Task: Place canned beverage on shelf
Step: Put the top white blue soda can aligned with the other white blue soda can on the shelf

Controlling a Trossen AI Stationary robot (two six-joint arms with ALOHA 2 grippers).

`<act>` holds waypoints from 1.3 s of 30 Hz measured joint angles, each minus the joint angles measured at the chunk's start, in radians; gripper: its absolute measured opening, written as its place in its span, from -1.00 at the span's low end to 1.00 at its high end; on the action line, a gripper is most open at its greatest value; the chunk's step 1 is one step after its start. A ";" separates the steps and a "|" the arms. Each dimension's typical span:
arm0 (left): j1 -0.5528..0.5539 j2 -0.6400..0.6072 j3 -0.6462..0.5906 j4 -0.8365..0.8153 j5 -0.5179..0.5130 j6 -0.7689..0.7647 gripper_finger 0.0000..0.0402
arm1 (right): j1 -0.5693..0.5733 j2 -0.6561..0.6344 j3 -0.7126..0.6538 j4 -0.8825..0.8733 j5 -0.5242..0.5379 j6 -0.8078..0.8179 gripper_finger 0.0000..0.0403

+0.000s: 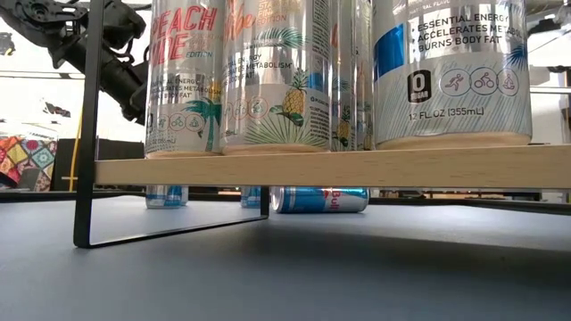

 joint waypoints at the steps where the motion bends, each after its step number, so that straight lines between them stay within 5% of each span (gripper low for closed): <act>1: -0.002 0.000 0.000 0.003 0.000 0.001 0.36 | -0.001 0.000 0.000 -0.001 0.000 0.000 0.40; 4: -0.002 0.000 0.002 0.008 -0.001 -0.007 0.19 | -0.001 0.000 0.000 -0.009 0.001 -0.030 0.40; 13: -0.017 -0.002 0.116 0.002 0.008 0.041 0.19 | -0.022 -0.050 -0.001 0.001 0.006 -0.075 0.40; 21: -0.072 0.001 0.363 -0.051 0.108 0.090 0.19 | -0.022 -0.215 -0.001 -0.035 0.007 -0.024 0.40; 30: -0.286 0.059 0.606 -0.063 0.184 0.122 0.19 | -0.012 -0.340 -0.074 -0.086 0.016 0.200 0.40; 39: -0.514 0.217 0.725 -0.076 0.080 0.216 0.19 | -0.010 -0.248 -0.124 0.157 0.019 -0.053 0.40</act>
